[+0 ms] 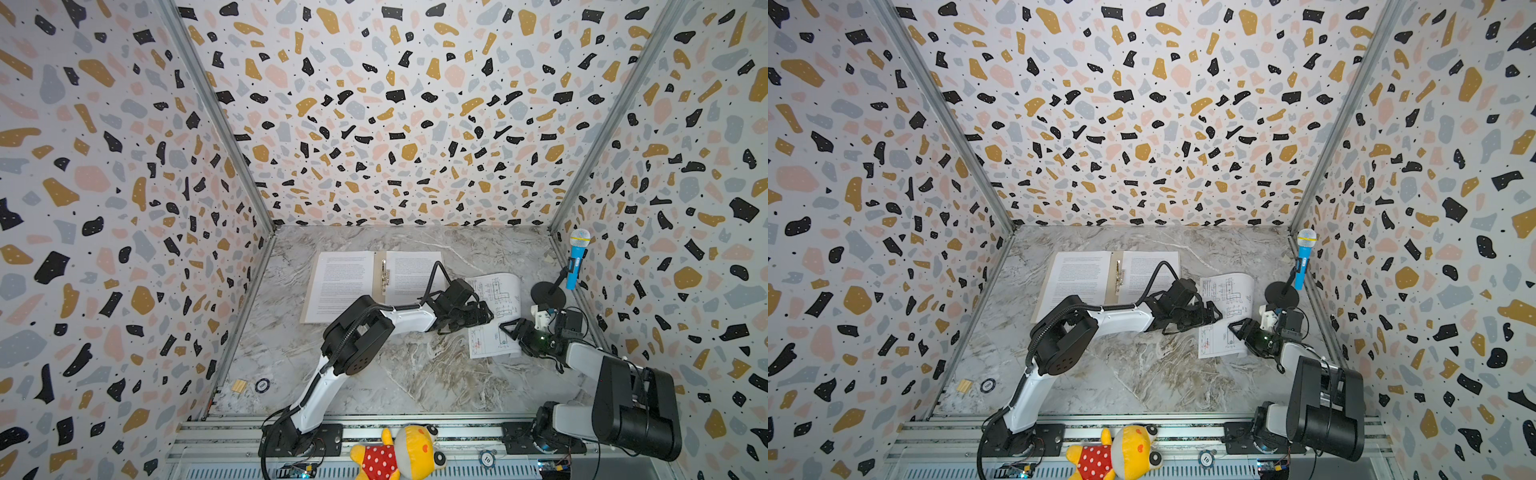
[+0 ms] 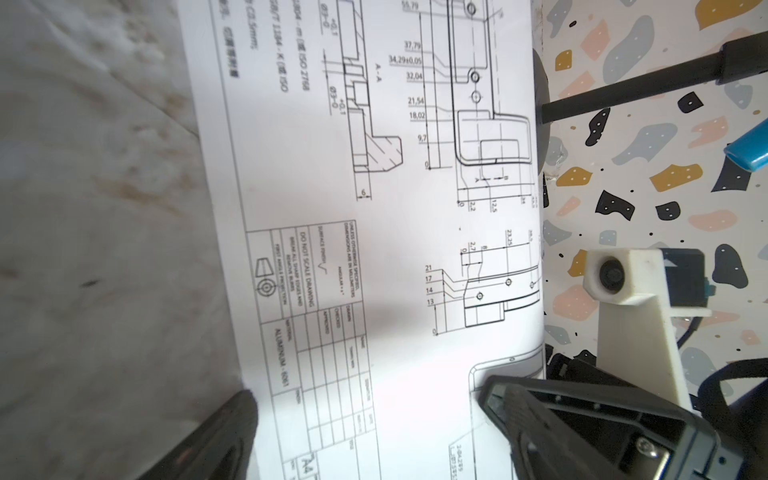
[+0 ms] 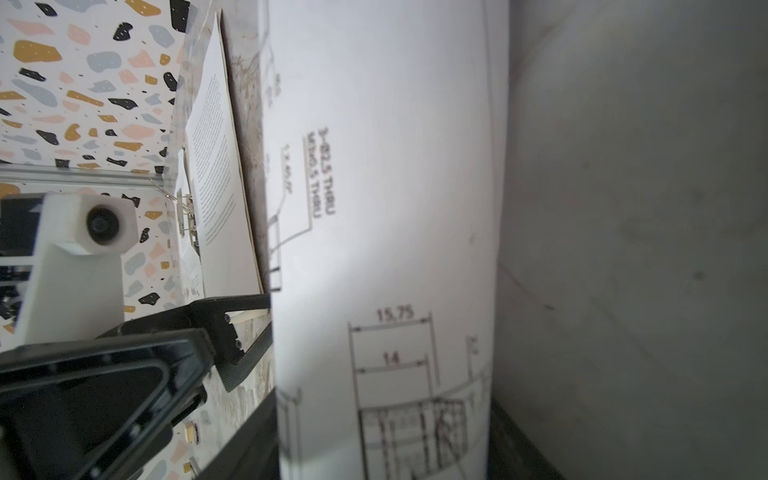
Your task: Put the files into the folder
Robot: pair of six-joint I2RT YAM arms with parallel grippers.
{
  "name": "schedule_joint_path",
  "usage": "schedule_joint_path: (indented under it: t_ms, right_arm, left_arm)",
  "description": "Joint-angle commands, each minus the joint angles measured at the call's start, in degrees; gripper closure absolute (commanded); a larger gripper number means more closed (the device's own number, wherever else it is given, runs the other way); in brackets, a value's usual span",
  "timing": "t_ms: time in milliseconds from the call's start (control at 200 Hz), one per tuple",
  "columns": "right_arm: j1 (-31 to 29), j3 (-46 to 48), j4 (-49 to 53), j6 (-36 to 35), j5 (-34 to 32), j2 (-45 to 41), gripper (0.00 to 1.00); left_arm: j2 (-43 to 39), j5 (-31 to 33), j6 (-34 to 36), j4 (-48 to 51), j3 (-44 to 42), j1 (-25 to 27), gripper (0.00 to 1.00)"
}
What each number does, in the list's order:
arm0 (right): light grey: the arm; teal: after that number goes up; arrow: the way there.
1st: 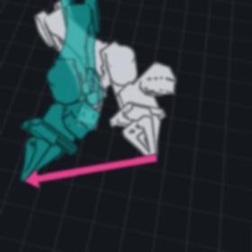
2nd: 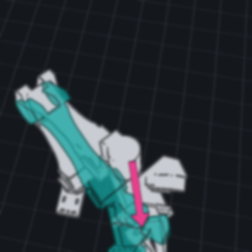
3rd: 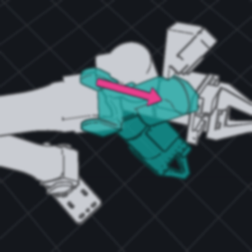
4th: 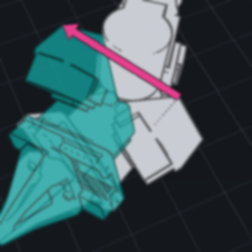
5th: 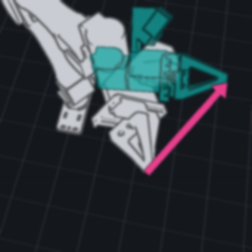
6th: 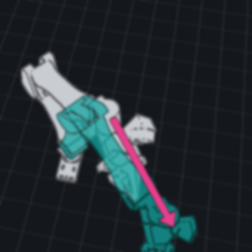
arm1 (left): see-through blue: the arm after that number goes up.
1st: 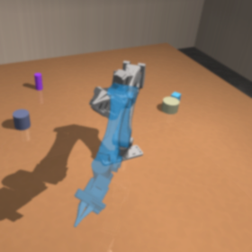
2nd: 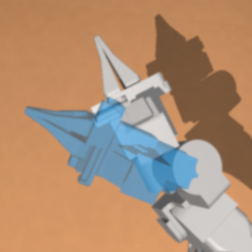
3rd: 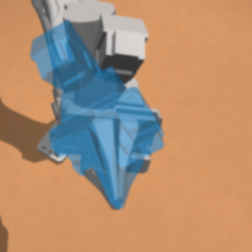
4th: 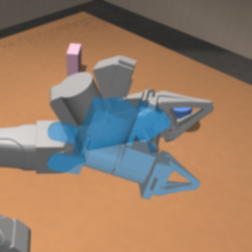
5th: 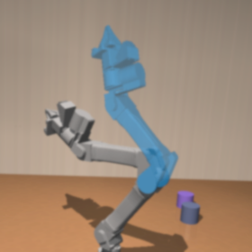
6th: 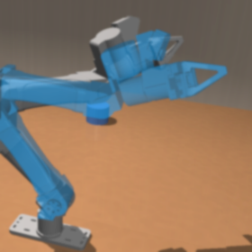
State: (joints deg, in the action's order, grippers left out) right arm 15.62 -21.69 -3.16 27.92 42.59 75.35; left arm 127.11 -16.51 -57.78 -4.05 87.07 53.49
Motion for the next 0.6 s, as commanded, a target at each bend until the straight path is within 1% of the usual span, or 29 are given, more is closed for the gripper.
schedule_joint_path:
  t_ms: [0, 175, 310, 435, 591]
  right_arm:
    - [0.5, 1.3, 4.2, 0.4, -0.3, 0.9, 0.36]
    - [0.7, 1.1, 4.6, 0.5, 0.4, 0.2, 0.39]
    - [1.0, 1.5, 4.3, 2.0, 0.9, -0.7, 0.45]
    - [1.1, 2.2, 2.8, 4.4, 2.1, -1.3, 0.48]
    - [1.0, 2.7, 1.8, 6.9, 3.1, -2.1, 0.48]
  left_arm:
    - [0.5, -0.1, 1.0, 0.9, 1.4, -0.6, 0.06]
    - [-0.5, 0.3, 1.5, 1.7, 1.3, -0.7, 0.06]
    - [-2.4, 0.1, 1.1, 1.6, 0.3, -0.6, 0.06]
    - [-6.0, 0.4, -0.4, 0.3, -3.1, -0.4, 0.06]
    - [-10.5, -0.1, -4.0, -3.0, -9.0, 0.9, 0.05]
